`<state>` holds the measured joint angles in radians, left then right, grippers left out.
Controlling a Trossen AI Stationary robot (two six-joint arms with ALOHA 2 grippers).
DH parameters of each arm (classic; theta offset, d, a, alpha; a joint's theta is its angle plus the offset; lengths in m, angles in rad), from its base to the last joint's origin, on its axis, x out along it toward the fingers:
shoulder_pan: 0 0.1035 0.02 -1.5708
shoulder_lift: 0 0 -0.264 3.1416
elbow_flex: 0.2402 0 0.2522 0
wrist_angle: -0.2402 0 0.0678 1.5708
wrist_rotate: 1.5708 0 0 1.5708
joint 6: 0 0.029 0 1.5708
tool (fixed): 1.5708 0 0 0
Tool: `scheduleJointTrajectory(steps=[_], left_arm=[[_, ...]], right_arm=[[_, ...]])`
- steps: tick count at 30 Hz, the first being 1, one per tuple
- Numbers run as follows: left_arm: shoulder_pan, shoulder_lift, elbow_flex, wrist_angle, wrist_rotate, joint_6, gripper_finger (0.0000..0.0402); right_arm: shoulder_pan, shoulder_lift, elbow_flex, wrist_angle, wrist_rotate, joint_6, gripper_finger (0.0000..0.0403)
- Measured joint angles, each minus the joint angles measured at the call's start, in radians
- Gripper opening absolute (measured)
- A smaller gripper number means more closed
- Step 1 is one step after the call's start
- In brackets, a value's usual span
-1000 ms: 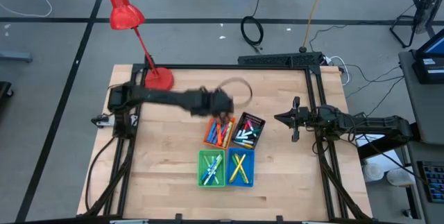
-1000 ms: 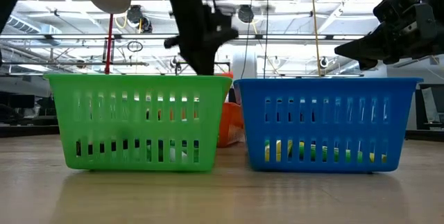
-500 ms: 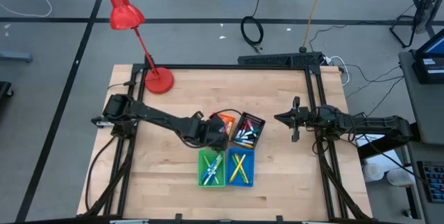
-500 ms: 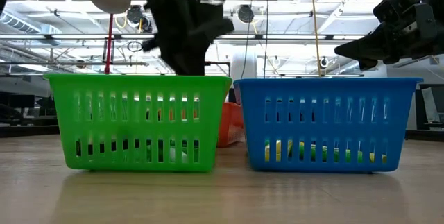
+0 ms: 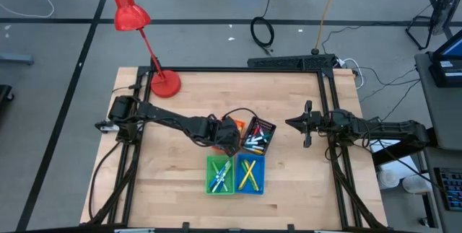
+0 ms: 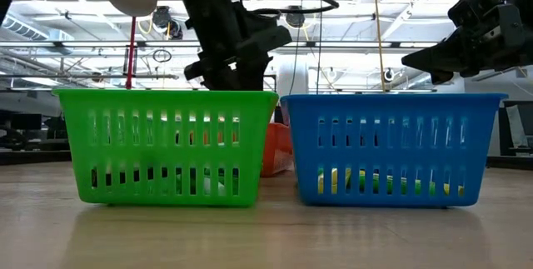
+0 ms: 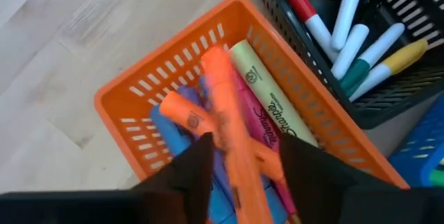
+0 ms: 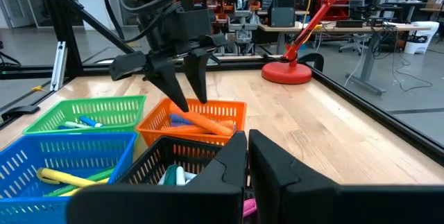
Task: Pick & Place Markers
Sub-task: Put the orange highlighter pen into the orange basket, then return to Home Position
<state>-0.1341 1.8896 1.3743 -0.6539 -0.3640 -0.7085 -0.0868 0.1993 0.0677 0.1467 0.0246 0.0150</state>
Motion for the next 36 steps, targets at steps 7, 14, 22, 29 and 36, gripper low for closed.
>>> scheduleJointTrajectory(steps=[7,14,22,29,36], left_arm=[[0.0,0.0,0.005,-0.007,0.014,0.073,0.0237],[0.0,-0.029,0.006,-0.025,0.27,0.248,0.0266],[0.001,-0.167,0.006,-0.057,0.393,0.279,0.028],[-0.002,-0.272,0.006,-0.037,0.366,0.284,0.0274],[-0.054,-0.329,0.008,-0.044,0.288,0.387,0.0285]], right_arm=[[0.0,0.0,0.0,0.0,0.0,0.0,0.0008],[0.0,0.0,0.0,0.0,0.0,0.0,0.0008],[0.0,0.004,0.0,0.004,0.0,0.0,0.0009],[0.0,0.011,0.0,0.004,0.0,0.0,0.0008],[0.0,0.013,0.0,0.003,0.0,0.0,0.0009]])
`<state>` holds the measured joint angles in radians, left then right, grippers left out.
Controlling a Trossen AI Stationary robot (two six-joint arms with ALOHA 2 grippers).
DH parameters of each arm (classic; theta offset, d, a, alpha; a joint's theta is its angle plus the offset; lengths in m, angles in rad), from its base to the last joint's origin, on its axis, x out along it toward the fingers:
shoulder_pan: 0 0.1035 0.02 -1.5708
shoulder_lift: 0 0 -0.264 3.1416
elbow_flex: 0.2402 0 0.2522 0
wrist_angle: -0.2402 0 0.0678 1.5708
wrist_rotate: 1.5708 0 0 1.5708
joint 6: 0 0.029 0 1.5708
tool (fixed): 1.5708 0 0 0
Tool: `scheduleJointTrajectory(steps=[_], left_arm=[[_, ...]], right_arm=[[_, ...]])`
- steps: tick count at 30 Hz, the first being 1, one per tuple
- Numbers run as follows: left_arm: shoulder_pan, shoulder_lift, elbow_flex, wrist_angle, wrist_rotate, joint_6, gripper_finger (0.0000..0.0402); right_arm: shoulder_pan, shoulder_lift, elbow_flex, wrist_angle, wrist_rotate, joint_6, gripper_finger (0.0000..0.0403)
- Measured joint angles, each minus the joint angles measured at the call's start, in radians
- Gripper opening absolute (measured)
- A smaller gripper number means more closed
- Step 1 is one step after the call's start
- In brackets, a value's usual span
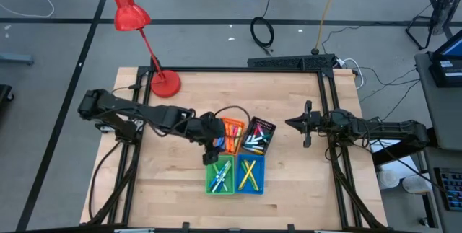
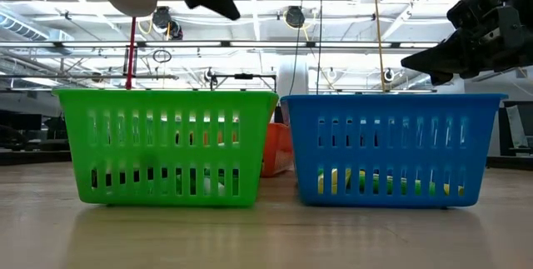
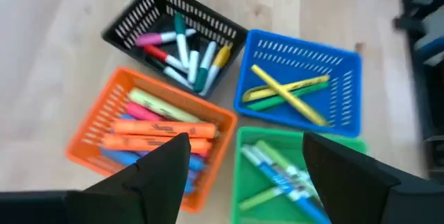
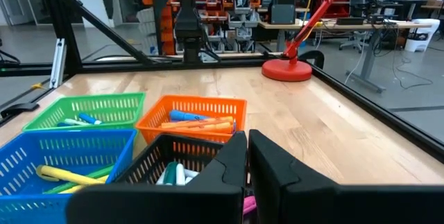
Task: Pick & Place Markers
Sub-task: Return to Home Position
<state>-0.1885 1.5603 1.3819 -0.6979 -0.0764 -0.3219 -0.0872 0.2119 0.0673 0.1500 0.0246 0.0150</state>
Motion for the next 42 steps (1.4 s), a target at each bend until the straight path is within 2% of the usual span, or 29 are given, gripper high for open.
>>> scheduleJointTrajectory(steps=[5,8,14,19,24,31,42], left_arm=[[-0.078,-0.011,0.0,-0.002,-0.163,0.09,0.0277],[-0.113,-0.009,0.0,0.024,-0.207,0.133,0.0274],[-0.141,-0.017,-0.023,0.133,-0.196,0.242,0.0284],[-0.094,-0.1,-0.203,0.335,-0.079,0.316,0.029],[0.006,-0.273,-0.465,0.553,0.045,0.303,0.0281],[0.087,-0.57,-0.784,0.799,0.102,0.259,0.0276],[0.091,-1.052,-1.159,1.014,0.08,0.268,0.0282]], right_arm=[[0.0,0.0,0.0,0.0,0.0,0.0,0.0008],[0.0,0.0,0.0,0.0,0.0,0.0,0.0008],[0.0,0.0,0.0,0.0,0.0,0.0,0.0008],[0.0,0.0,0.0,0.0,0.0,0.0,0.0008],[0.0,0.0,0.0,0.0,0.0,0.0,0.0008],[0.0,0.0,0.0,-0.001,0.0,0.0,0.0008],[0.0,0.0,0.0,-0.001,0.0,0.0,0.0008]])
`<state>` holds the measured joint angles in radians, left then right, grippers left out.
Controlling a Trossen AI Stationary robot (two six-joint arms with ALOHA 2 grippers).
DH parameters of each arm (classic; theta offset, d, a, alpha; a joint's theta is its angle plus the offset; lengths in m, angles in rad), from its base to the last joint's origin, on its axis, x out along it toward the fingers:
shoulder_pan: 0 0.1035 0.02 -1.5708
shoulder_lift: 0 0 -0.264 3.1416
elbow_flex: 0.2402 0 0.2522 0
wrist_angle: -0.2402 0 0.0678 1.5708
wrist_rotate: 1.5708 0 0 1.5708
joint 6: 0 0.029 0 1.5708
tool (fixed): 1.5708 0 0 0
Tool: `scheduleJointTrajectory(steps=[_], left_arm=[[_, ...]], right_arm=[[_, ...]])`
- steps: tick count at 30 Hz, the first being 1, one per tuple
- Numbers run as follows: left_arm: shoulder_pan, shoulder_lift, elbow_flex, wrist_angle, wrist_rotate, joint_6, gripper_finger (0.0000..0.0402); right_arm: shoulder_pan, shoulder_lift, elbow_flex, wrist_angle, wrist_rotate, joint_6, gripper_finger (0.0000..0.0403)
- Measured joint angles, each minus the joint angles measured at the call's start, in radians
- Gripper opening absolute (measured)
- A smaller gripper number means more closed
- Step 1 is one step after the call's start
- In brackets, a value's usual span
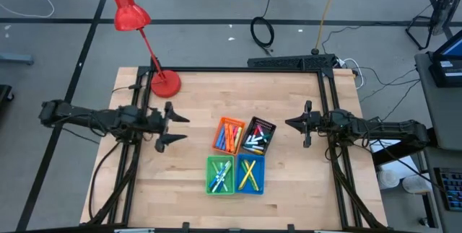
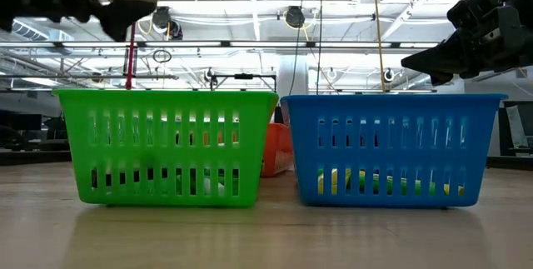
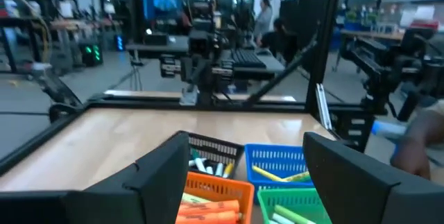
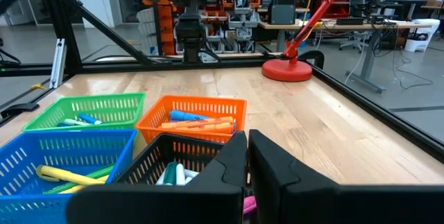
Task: Pick & Place Markers
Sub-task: Return to Home Position
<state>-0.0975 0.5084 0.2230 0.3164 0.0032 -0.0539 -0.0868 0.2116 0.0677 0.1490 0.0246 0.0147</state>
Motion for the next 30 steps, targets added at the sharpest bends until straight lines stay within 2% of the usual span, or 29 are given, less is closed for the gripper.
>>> scheduleJointTrajectory(steps=[6,15,23,30], left_arm=[[0.025,-0.23,-0.118,-0.012,-0.021,0.0,0.0274],[0.127,-0.498,-0.193,-0.205,-0.021,-0.015,0.0286],[0.186,-0.504,-0.209,-0.25,0.017,-0.037,0.0274],[0.191,-0.503,-0.208,-0.294,0.023,-0.034,0.0286]], right_arm=[[0.0,0.0,0.0,0.0,0.0,0.0,0.0008],[0.0,0.0,0.0,0.0,0.0,0.0,0.0008],[0.0,0.0,0.0,0.0,0.0,0.0,0.0008],[0.0,0.0,0.0,-0.003,0.0,0.0,0.0008]])
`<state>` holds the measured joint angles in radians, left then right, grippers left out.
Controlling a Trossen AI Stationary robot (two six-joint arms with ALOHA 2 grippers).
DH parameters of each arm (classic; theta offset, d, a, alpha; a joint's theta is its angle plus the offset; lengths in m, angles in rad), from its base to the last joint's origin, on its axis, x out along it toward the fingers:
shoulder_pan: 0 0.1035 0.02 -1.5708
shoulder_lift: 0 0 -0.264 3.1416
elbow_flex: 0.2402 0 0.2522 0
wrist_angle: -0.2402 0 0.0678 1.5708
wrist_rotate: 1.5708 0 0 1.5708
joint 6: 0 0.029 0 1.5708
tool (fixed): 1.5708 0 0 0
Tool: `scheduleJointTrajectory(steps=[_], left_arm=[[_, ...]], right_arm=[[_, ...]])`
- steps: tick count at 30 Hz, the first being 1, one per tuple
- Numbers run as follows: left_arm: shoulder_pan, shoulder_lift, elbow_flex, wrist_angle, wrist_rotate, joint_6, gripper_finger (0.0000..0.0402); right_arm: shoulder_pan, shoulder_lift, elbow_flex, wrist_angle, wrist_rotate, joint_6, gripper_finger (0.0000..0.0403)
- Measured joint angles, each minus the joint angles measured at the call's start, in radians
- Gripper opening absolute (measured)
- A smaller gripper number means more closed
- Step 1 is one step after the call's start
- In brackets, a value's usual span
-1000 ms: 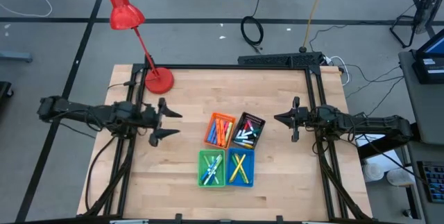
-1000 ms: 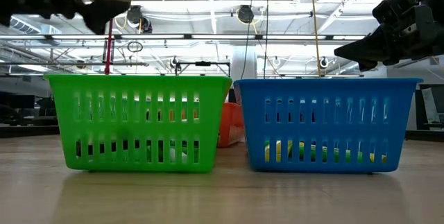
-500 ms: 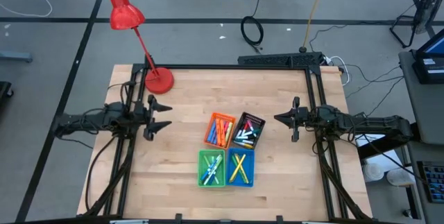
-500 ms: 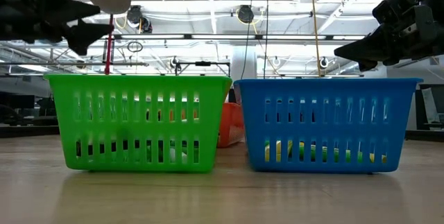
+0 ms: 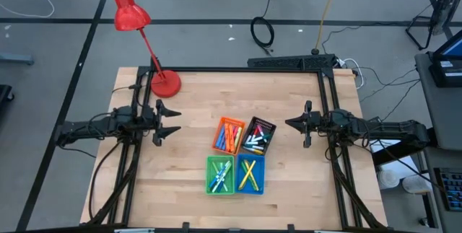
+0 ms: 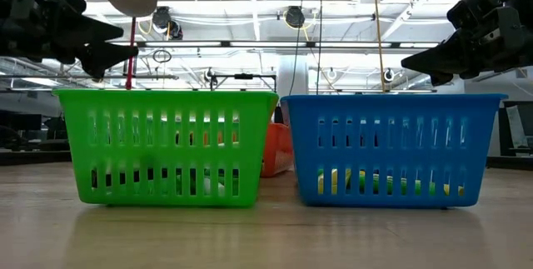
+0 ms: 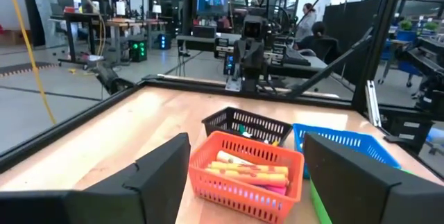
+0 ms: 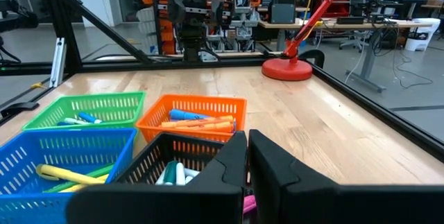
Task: Pick & Place Markers
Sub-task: Return to Home Position
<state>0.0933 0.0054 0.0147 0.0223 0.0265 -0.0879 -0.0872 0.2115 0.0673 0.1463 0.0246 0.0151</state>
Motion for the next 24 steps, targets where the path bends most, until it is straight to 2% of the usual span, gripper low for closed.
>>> scheduleJointTrajectory(steps=[15,20,24], left_arm=[[0.0,0.001,0.0,-0.004,0.0,0.0,0.0275],[0.0,0.001,0.0,-0.003,-0.01,0.104,0.0284],[0.0,0.001,0.0,-0.003,-0.012,0.099,0.0287]], right_arm=[[0.0,0.0,0.0,0.0,0.0,0.0,0.0008],[0.0,0.0,0.0,0.0,0.0,0.0,0.0009],[0.0,0.0,0.0,0.0,0.0,0.0,0.0009]])
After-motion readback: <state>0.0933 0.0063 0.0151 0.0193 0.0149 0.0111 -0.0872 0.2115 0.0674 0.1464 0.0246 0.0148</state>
